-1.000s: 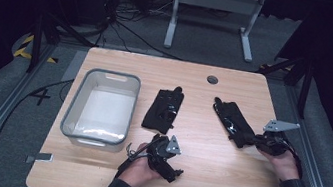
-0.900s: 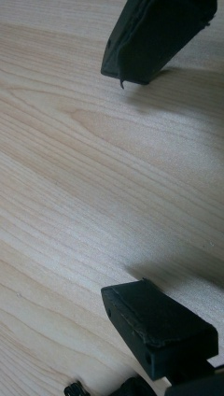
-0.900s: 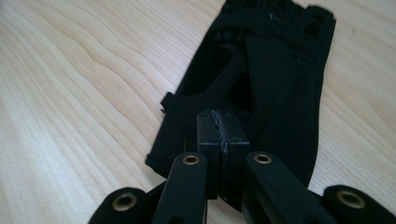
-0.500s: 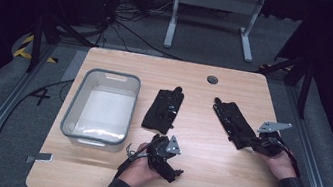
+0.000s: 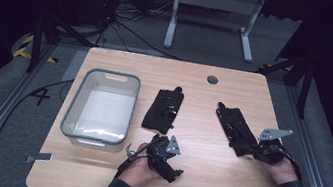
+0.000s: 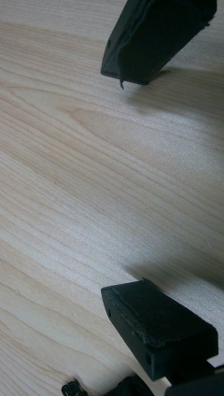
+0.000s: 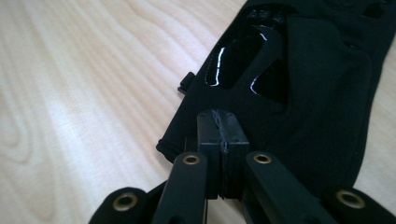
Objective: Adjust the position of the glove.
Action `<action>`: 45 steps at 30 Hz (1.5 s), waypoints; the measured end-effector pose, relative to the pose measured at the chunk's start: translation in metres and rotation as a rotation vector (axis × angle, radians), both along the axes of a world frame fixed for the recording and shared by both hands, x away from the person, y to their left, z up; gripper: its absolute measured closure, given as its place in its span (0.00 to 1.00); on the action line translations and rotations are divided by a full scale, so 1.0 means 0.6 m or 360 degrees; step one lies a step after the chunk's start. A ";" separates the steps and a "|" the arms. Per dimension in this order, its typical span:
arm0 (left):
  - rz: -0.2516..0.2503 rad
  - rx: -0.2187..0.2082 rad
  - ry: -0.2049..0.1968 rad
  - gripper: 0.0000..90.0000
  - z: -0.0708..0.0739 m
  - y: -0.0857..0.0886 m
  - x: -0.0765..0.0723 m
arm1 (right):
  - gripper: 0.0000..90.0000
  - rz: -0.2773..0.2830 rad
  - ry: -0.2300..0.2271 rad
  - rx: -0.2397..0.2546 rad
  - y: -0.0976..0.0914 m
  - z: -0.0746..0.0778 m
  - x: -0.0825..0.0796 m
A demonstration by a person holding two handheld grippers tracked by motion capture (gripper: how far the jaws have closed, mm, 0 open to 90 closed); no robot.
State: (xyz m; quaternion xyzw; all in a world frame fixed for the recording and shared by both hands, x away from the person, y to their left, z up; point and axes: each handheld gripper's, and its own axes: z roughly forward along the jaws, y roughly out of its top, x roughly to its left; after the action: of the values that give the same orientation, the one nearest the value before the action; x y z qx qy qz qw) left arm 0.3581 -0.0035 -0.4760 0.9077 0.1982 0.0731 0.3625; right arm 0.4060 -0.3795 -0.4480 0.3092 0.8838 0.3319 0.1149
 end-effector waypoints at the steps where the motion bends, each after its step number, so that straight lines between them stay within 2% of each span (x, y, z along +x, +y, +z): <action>1: 0.0001 0.0001 -0.0002 0.00 0.000 0.000 0.000 | 1.00 0.0010 0.0005 -0.0001 0.001 0.000 -0.005; 26: 0.0007 0.0003 -0.0003 0.00 0.000 0.000 -0.001 | 1.00 0.0291 0.0069 0.0024 0.026 -0.002 -0.093; 45: 0.0009 0.0003 -0.0003 0.00 0.000 0.000 -0.001 | 1.00 0.0555 0.0150 0.0047 0.070 -0.006 -0.148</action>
State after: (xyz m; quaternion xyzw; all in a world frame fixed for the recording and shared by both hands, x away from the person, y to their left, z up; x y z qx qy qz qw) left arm 0.3576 -0.0032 -0.4759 0.9075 0.2002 0.0753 0.3616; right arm 0.3170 -0.3376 -0.4517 0.1681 0.9234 0.3449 0.0093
